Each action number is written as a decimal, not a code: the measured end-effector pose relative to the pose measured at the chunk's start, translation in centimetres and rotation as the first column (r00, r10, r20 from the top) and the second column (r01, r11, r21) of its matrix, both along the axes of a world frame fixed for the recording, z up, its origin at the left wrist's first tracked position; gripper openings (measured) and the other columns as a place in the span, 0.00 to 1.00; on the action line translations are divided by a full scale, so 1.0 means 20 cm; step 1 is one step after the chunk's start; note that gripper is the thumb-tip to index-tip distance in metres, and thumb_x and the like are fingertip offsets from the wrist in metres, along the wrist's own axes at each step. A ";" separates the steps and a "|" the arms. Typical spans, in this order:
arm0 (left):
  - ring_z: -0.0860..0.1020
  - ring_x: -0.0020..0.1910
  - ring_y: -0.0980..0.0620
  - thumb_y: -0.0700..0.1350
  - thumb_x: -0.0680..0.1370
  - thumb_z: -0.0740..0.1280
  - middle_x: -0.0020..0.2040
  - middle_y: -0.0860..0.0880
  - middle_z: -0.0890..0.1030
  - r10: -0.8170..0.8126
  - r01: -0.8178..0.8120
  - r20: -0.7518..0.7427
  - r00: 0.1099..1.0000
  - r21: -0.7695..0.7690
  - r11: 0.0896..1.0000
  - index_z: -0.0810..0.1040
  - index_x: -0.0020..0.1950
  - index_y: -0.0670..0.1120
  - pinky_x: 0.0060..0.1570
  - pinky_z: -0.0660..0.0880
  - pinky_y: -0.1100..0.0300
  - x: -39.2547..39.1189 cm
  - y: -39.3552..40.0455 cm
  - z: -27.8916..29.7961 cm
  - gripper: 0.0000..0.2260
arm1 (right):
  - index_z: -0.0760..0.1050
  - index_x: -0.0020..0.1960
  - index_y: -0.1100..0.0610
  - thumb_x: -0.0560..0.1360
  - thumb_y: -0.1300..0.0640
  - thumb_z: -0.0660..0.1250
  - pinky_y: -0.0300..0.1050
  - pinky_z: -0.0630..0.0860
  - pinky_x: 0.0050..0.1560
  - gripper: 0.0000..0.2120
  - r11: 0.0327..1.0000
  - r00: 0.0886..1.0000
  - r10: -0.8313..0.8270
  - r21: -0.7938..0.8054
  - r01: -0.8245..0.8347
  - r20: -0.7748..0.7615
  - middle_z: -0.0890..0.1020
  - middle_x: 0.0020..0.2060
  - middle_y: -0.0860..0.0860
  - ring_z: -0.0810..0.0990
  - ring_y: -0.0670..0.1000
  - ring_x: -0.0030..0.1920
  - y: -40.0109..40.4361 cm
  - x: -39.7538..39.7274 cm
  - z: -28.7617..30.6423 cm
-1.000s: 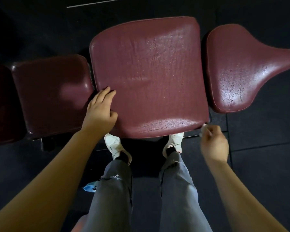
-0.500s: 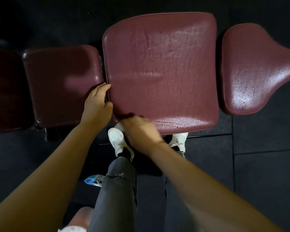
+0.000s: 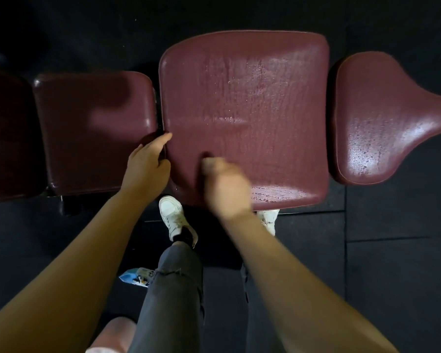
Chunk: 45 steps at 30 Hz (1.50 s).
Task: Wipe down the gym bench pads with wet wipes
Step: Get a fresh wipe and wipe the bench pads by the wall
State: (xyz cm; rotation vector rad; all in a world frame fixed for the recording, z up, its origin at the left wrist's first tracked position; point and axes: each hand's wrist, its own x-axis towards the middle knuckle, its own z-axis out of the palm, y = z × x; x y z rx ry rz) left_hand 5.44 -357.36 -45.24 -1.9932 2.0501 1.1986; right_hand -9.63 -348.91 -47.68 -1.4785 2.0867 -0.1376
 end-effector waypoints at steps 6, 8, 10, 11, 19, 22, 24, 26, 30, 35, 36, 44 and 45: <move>0.66 0.74 0.44 0.31 0.75 0.56 0.75 0.43 0.68 -0.048 0.049 -0.010 0.999 0.059 0.997 0.64 0.78 0.47 0.73 0.64 0.49 0.03 -0.03 0.00 0.31 | 0.78 0.51 0.50 0.74 0.52 0.64 0.46 0.75 0.37 0.08 0.927 0.935 0.354 -0.141 -0.348 0.015 0.83 0.41 0.52 0.81 0.57 0.42 -0.11 -0.08 0.02; 0.66 0.74 0.45 0.31 0.75 0.55 0.76 0.44 0.68 -0.063 0.063 -0.015 0.998 0.063 0.996 0.64 0.78 0.47 0.73 0.64 0.49 0.04 -0.03 0.00 0.31 | 0.76 0.56 0.54 0.78 0.52 0.57 0.52 0.77 0.41 0.12 0.997 0.991 0.053 -0.051 -0.060 -0.122 0.83 0.45 0.58 0.80 0.62 0.44 -0.02 -0.44 -0.05; 0.65 0.74 0.46 0.31 0.75 0.55 0.76 0.44 0.68 -0.072 0.072 -0.005 0.997 0.074 0.995 0.64 0.78 0.49 0.73 0.64 0.51 0.06 -0.04 0.00 0.32 | 0.73 0.54 0.59 0.78 0.56 0.58 0.51 0.74 0.38 0.09 0.946 0.930 -0.321 -0.005 0.325 -0.178 0.82 0.44 0.63 0.80 0.66 0.44 0.11 -0.75 -0.04; 0.66 0.74 0.46 0.31 0.75 0.55 0.75 0.45 0.68 -0.070 0.071 -0.006 0.997 0.077 0.995 0.64 0.78 0.50 0.73 0.64 0.50 0.06 -0.05 0.00 0.32 | 0.73 0.54 0.60 0.78 0.58 0.59 0.50 0.71 0.39 0.08 0.891 0.877 -0.448 -0.012 0.453 -0.174 0.81 0.44 0.65 0.80 0.67 0.44 0.15 -0.82 -0.03; 0.71 0.69 0.46 0.30 0.74 0.57 0.70 0.46 0.75 -0.091 0.096 -0.068 0.994 0.072 0.993 0.70 0.74 0.48 0.68 0.68 0.55 0.09 -0.07 0.00 0.29 | 0.75 0.48 0.59 0.72 0.60 0.66 0.50 0.75 0.35 0.06 0.986 0.993 -0.115 -0.118 0.119 0.034 0.82 0.37 0.60 0.81 0.62 0.38 -0.30 0.11 0.04; 0.74 0.65 0.46 0.31 0.73 0.60 0.65 0.46 0.78 -0.110 0.112 -0.076 0.991 0.024 0.993 0.75 0.68 0.46 0.65 0.70 0.55 0.11 -0.11 -0.01 0.25 | 0.77 0.52 0.57 0.70 0.59 0.67 0.50 0.73 0.42 0.10 0.914 0.924 0.382 -0.166 -0.371 0.035 0.82 0.41 0.56 0.80 0.60 0.43 -0.37 0.20 0.06; 0.69 0.71 0.43 0.31 0.75 0.61 0.70 0.44 0.74 -0.158 0.158 -0.018 0.987 -0.004 0.987 0.74 0.70 0.43 0.72 0.64 0.50 0.13 -0.11 -0.02 0.24 | 0.78 0.49 0.56 0.73 0.59 0.66 0.51 0.75 0.38 0.06 0.944 0.971 0.229 -0.226 -0.240 -0.076 0.82 0.39 0.58 0.80 0.61 0.40 -0.35 -0.02 0.01; 0.62 0.76 0.42 0.33 0.76 0.62 0.74 0.44 0.70 -0.199 0.200 0.043 0.979 -0.019 0.980 0.71 0.73 0.41 0.76 0.58 0.50 0.15 -0.10 -0.02 0.24 | 0.75 0.54 0.57 0.76 0.57 0.62 0.53 0.75 0.40 0.08 0.994 0.979 -0.093 -0.079 0.080 -0.179 0.82 0.43 0.61 0.80 0.63 0.43 -0.25 -0.37 -0.06; 0.53 0.79 0.44 0.40 0.78 0.64 0.78 0.45 0.63 -0.331 0.332 0.100 0.938 0.001 0.943 0.67 0.76 0.41 0.77 0.53 0.47 0.15 -0.07 -0.02 0.25 | 0.72 0.55 0.61 0.79 0.55 0.59 0.54 0.74 0.46 0.11 0.748 0.726 -0.653 -0.037 0.662 -0.214 0.82 0.48 0.64 0.80 0.66 0.50 -0.07 -0.75 -0.06; 0.51 0.80 0.45 0.45 0.79 0.65 0.79 0.48 0.62 -0.368 0.369 0.135 0.920 0.016 0.929 0.67 0.75 0.43 0.77 0.53 0.46 0.15 -0.07 -0.04 0.25 | 0.73 0.50 0.57 0.79 0.52 0.58 0.52 0.75 0.41 0.10 0.902 0.903 -0.412 -0.195 0.386 -0.117 0.82 0.41 0.59 0.81 0.62 0.43 -0.43 -0.14 -0.08; 0.52 0.80 0.45 0.46 0.78 0.66 0.78 0.48 0.63 -0.388 0.389 0.147 0.910 0.026 0.921 0.67 0.75 0.43 0.77 0.53 0.46 0.16 -0.08 -0.04 0.25 | 0.74 0.50 0.56 0.77 0.55 0.59 0.51 0.74 0.41 0.08 0.980 0.990 -0.100 -0.180 0.081 -0.099 0.82 0.41 0.57 0.81 0.61 0.42 -0.48 0.02 -0.06; 0.51 0.80 0.43 0.50 0.77 0.69 0.76 0.48 0.67 -0.431 0.430 0.149 0.890 0.040 0.902 0.68 0.76 0.43 0.78 0.53 0.46 0.19 -0.09 -0.06 0.29 | 0.79 0.55 0.55 0.77 0.57 0.60 0.55 0.76 0.45 0.11 0.980 0.953 -0.155 -0.164 0.115 -0.260 0.84 0.44 0.59 0.82 0.63 0.44 -0.33 -0.58 -0.09; 0.50 0.80 0.43 0.50 0.77 0.70 0.77 0.48 0.66 -0.442 0.440 0.145 0.885 0.044 0.897 0.67 0.76 0.43 0.78 0.53 0.46 0.19 -0.09 -0.06 0.30 | 0.76 0.57 0.57 0.78 0.56 0.59 0.56 0.77 0.49 0.11 0.914 0.880 -0.405 -0.099 0.393 -0.247 0.83 0.46 0.61 0.81 0.64 0.47 -0.25 -0.71 -0.08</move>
